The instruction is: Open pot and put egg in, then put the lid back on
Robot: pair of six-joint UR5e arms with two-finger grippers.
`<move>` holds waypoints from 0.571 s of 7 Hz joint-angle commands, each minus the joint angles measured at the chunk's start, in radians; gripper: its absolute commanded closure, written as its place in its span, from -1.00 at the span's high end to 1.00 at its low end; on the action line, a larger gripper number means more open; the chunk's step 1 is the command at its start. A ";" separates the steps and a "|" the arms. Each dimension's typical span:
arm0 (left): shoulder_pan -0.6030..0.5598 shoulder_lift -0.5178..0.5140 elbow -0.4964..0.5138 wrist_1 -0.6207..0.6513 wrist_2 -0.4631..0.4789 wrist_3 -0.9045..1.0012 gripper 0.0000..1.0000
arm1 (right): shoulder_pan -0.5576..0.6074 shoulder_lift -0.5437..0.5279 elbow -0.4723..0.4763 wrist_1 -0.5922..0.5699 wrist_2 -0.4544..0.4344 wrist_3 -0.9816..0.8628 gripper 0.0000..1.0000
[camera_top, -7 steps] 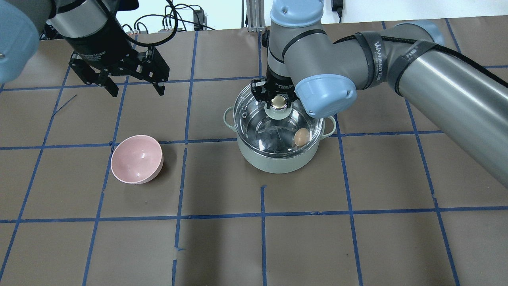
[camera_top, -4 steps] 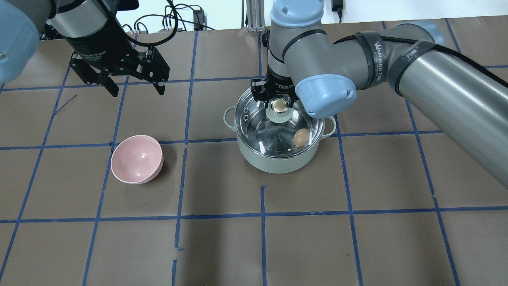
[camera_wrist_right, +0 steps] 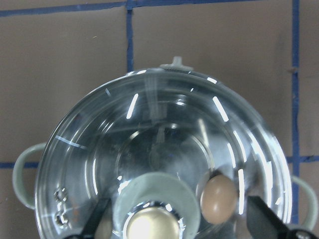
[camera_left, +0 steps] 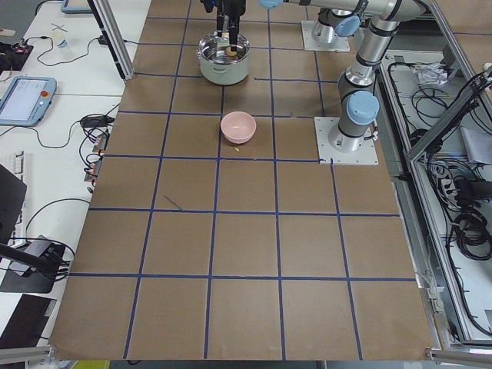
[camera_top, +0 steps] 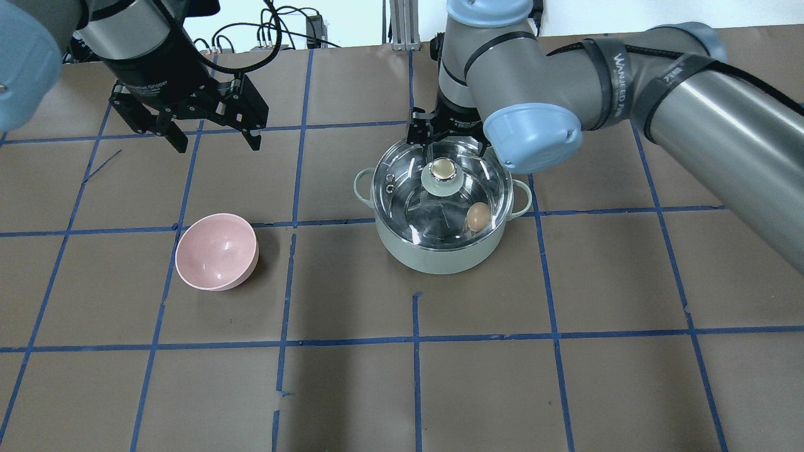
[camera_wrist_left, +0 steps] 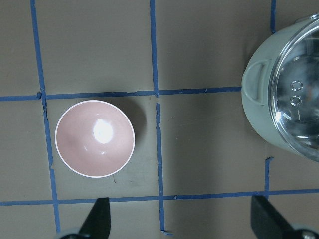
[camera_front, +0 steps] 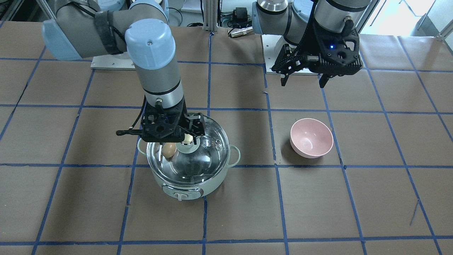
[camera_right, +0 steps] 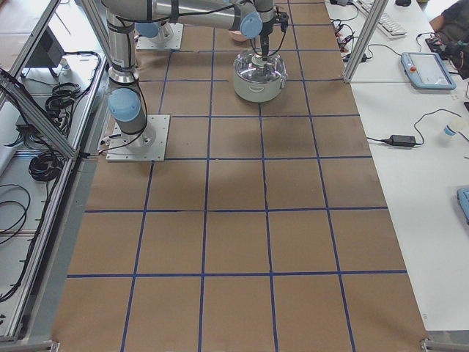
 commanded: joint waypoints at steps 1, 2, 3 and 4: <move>-0.001 0.000 0.000 -0.001 0.000 0.000 1.00 | -0.154 -0.098 0.011 0.056 0.002 -0.138 1.00; -0.001 0.000 0.000 -0.001 0.002 0.002 1.00 | -0.228 -0.129 0.005 0.114 0.002 -0.206 1.00; -0.001 0.000 0.000 -0.001 0.002 0.002 1.00 | -0.272 -0.172 0.011 0.124 0.005 -0.240 1.00; 0.000 0.000 0.000 -0.001 0.002 0.002 1.00 | -0.271 -0.191 0.011 0.168 0.004 -0.244 1.00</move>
